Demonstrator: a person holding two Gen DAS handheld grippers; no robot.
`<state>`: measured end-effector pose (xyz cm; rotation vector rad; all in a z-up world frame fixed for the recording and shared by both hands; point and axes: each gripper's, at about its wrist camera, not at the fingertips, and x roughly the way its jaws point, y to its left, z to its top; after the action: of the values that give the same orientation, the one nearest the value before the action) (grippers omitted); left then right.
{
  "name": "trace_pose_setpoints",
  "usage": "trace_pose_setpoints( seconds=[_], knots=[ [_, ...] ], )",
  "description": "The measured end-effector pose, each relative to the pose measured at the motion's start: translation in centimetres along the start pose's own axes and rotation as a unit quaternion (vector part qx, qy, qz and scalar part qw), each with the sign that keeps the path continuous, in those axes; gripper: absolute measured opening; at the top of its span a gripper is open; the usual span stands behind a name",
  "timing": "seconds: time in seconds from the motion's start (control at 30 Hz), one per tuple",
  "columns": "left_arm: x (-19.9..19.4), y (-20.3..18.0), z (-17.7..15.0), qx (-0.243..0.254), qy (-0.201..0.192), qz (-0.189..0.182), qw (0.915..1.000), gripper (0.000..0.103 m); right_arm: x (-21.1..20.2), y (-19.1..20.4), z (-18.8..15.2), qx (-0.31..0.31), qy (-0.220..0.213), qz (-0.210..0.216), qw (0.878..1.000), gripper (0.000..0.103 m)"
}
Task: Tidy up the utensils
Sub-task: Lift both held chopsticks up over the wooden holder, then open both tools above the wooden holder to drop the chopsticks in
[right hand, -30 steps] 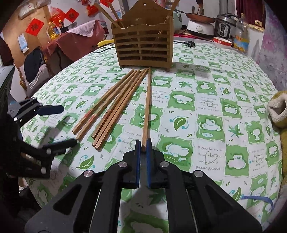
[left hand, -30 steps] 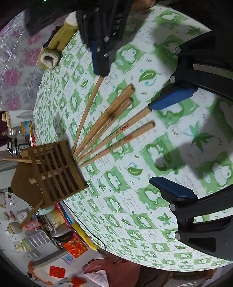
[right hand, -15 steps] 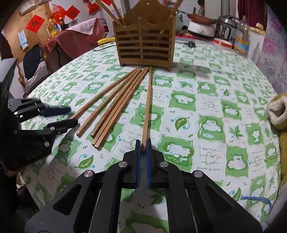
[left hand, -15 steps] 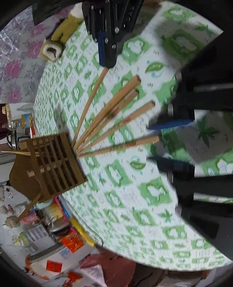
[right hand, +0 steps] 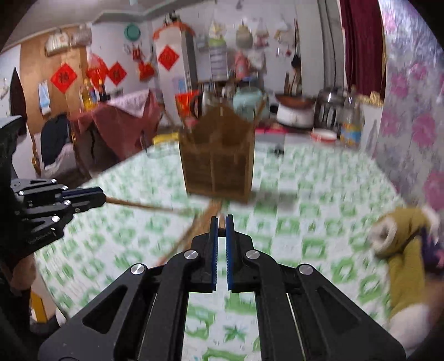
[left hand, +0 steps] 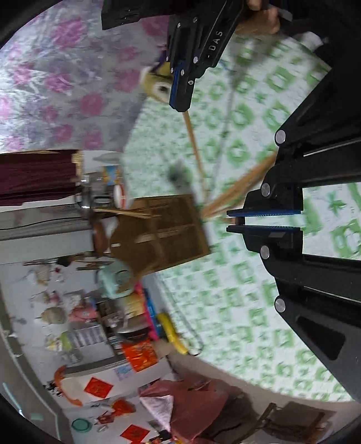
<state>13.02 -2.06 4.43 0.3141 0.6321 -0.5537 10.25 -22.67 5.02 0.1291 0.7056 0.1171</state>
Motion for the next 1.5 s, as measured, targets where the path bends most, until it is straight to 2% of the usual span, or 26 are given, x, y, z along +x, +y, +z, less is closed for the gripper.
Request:
trace_pose_setpoints(
  seconds=[0.3, 0.47, 0.57, 0.67, 0.8, 0.87, 0.97, 1.03, 1.17, 1.33, 1.4, 1.43, 1.47, 1.5],
  knots=[
    [0.0, 0.9, 7.8, -0.023, -0.032, -0.004, 0.9992, 0.006, -0.6, 0.8, 7.1, -0.016, -0.046, 0.005, 0.999, 0.006],
    [-1.6, 2.4, 12.4, -0.049, -0.09, 0.0, 0.9947, 0.006, -1.0, 0.8, 11.0, -0.011, -0.085, 0.013, 0.996, 0.006],
    [-2.4, 3.2, 15.0, -0.067, -0.135, 0.019, 0.9885, 0.006, -1.0, 0.4, 13.4, 0.001, -0.116, 0.013, 0.993, 0.006],
    [-2.4, 3.6, 17.1, -0.076, -0.168, 0.044, 0.9819, 0.006, -0.7, -0.1, 15.5, 0.015, -0.157, -0.001, 0.987, 0.006],
    [-1.2, 4.5, 19.0, -0.11, -0.2, 0.063, 0.9716, 0.006, 0.0, -1.7, 17.4, 0.066, -0.213, -0.002, 0.975, 0.006],
    [0.1, 5.1, 19.3, -0.13, -0.204, 0.062, 0.9682, 0.006, 0.6, -2.6, 17.6, 0.089, -0.251, -0.005, 0.964, 0.006],
    [2.6, 5.9, 19.1, -0.148, -0.197, 0.059, 0.9674, 0.006, 2.0, -2.7, 17.4, 0.085, -0.272, -0.03, 0.958, 0.006],
    [3.9, 6.2, 19.3, -0.145, -0.183, 0.061, 0.9705, 0.006, 3.8, -2.7, 17.6, 0.077, -0.268, -0.04, 0.959, 0.006],
    [6.1, 6.8, 19.2, -0.141, -0.155, 0.051, 0.9765, 0.006, 6.8, -3.1, 18.1, 0.076, -0.238, -0.027, 0.968, 0.006],
    [7.8, 7.9, 18.9, -0.149, -0.133, 0.049, 0.9787, 0.006, 9.6, -3.6, 18.0, 0.084, -0.191, -0.001, 0.978, 0.006],
    [8.6, 8.2, 18.7, -0.15, -0.122, 0.06, 0.9793, 0.006, 11.2, -3.7, 17.9, 0.084, -0.16, 0.013, 0.983, 0.007],
    [8.9, 8.4, 18.6, -0.15, -0.117, 0.065, 0.9797, 0.017, 12.1, -3.8, 17.9, 0.081, -0.141, 0.017, 0.986, 0.011],
    [9.5, 8.4, 18.6, -0.15, -0.099, 0.068, 0.9814, 0.034, 12.9, -3.8, 17.9, 0.081, -0.119, 0.018, 0.99, 0.015],
    [9.8, 8.6, 18.6, -0.155, -0.092, 0.073, 0.9809, 0.073, 13.5, -3.9, 17.8, 0.086, -0.104, 0.019, 0.991, 0.019]
  ],
)
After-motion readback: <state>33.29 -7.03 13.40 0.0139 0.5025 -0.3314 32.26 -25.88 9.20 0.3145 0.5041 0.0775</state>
